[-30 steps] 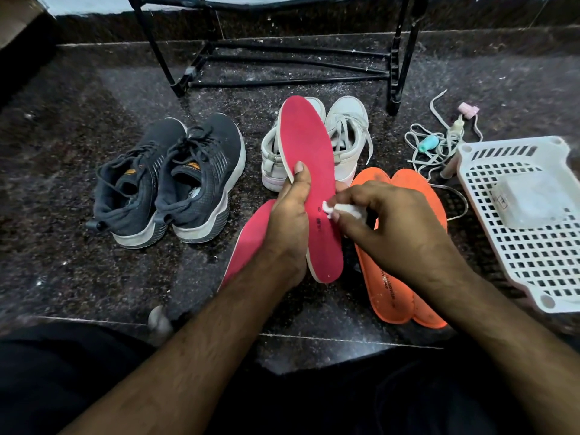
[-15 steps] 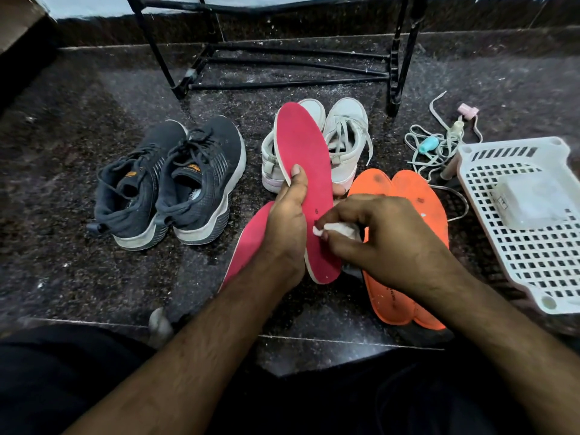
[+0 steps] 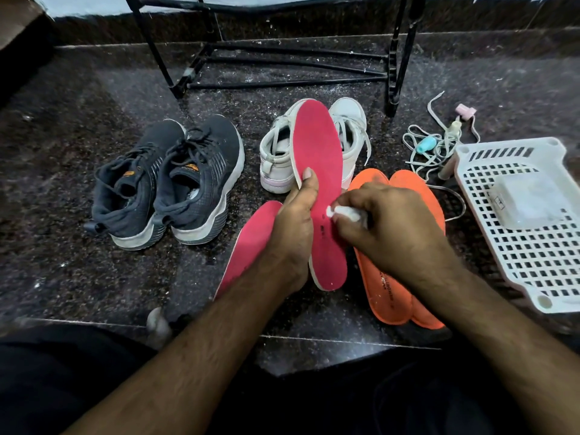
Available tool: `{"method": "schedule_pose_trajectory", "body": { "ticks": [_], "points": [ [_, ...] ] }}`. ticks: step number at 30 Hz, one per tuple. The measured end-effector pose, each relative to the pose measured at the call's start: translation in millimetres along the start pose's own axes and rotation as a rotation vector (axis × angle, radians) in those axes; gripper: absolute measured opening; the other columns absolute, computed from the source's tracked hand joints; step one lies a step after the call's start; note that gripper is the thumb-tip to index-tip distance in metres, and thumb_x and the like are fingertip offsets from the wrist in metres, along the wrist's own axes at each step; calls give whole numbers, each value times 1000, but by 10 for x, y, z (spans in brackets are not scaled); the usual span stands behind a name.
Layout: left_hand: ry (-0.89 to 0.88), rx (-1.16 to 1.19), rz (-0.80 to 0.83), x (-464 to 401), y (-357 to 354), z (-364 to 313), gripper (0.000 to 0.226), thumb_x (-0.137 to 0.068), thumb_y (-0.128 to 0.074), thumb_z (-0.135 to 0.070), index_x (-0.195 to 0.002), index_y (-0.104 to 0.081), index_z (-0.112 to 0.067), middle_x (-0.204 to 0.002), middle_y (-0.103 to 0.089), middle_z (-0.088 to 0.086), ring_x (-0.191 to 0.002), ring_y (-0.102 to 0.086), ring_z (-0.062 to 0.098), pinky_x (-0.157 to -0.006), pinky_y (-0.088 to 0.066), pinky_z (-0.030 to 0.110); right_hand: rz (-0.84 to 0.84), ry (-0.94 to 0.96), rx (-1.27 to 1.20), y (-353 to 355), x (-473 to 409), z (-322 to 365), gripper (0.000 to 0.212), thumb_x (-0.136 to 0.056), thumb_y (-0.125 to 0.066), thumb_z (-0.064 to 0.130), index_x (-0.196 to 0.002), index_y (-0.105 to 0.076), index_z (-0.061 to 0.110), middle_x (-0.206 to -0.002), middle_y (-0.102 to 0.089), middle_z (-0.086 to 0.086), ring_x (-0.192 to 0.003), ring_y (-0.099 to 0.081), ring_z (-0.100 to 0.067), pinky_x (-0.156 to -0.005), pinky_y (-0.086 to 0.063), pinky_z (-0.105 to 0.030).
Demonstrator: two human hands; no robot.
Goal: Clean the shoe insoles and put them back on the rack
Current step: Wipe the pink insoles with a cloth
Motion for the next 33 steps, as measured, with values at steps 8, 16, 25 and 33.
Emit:
{"method": "schedule_pose_trajectory", "body": {
  "ticks": [8, 16, 25, 33],
  "points": [
    [14, 13, -10, -36, 21, 23, 94, -76, -71, -67, -146, -48, -8, -141, -54, 27, -128, -54, 44, -108, -45, 57, -7, 14, 58, -4, -20, 7, 31, -79, -57, 43, -96, -74, 24, -79, -60, 5, -81, -62, -20, -70, -51, -38],
    [-3, -4, -10, -54, 30, 18, 91, -76, -70, -67, -144, -50, -8, -140, -54, 29, -129, -53, 46, -110, -42, 60, 34, 18, 48, 14, -29, 1, 31, -77, -57, 44, -97, -74, 27, -83, -64, 7, -81, -62, -17, -72, -52, -37],
    [10, 29, -12, -34, 43, -4, 91, -81, -64, -65, -142, -48, 0, -134, -56, 33, -111, -58, 41, -104, -47, 55, 86, 95, 32, -34, 15, 62, 30, -81, -56, 44, -100, -73, 28, -82, -58, 11, -83, -61, -15, -71, -52, -39],
    [23, 31, -18, 0, 37, -24, 86, -88, -59, -65, -144, -46, -2, -130, -56, 34, -105, -59, 38, -92, -54, 52, 103, 172, -3, -65, 58, 155, 25, -84, -56, 38, -97, -73, 26, -83, -60, 6, -80, -60, -15, -70, -48, -34]
  ]
}}
Point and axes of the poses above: each hand's wrist, its own x-axis away from the middle knuckle, its own y-axis out of the back of the hand, z = x × y, the point moved 3 cm from there along -x, towards the middle knuckle
